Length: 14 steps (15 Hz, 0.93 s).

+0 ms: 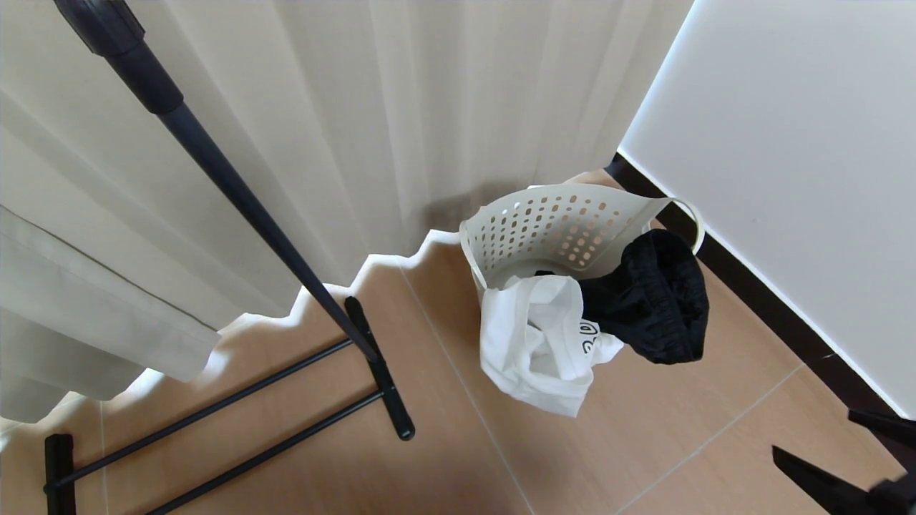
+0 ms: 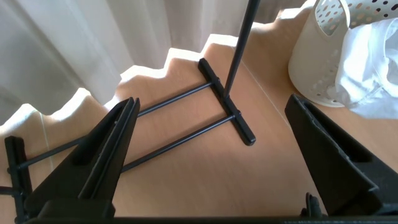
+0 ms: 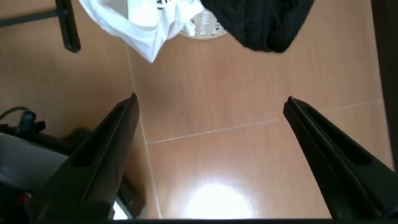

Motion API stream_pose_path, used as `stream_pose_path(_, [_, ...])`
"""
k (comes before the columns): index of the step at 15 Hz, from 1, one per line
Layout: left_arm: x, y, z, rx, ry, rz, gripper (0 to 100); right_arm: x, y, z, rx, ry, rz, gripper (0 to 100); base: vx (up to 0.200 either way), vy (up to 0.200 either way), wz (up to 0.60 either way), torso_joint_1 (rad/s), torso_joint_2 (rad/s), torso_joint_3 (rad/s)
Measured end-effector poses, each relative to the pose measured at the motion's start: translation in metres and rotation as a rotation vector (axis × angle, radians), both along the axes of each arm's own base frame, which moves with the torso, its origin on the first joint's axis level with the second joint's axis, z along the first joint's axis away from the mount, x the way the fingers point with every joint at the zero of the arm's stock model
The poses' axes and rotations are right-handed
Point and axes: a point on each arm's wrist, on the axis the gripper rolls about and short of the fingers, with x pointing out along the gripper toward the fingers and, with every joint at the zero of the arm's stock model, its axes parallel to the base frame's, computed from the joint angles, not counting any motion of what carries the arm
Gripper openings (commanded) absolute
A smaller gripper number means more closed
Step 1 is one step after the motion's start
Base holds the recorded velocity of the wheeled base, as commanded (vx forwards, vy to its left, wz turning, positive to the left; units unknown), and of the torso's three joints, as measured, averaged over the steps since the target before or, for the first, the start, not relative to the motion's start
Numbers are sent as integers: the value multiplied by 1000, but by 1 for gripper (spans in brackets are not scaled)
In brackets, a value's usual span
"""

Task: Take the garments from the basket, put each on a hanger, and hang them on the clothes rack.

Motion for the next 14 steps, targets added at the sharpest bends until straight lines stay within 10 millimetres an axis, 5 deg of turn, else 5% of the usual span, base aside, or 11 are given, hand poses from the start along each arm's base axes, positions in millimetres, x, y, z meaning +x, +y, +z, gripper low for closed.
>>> stream_pose_path(5, [0, 0, 0, 0, 0, 0, 100, 126, 32, 38, -301, -47, 160, 100, 0, 0, 0, 0, 0, 0])
stream_pose_path(8, [0, 0, 0, 0, 0, 0, 100, 193, 55, 36, -412, -57, 185, 100, 0, 0, 0, 0, 0, 0])
stream_pose_path(11, [0, 0, 0, 0, 0, -1, 100, 239, 78, 21, -474, -55, 204, 100, 0, 0, 0, 0, 0, 0])
stream_pose_path(14, [0, 0, 0, 1, 0, -1, 100, 265, 98, 11, -484, -60, 236, 100, 0, 0, 0, 0, 0, 0])
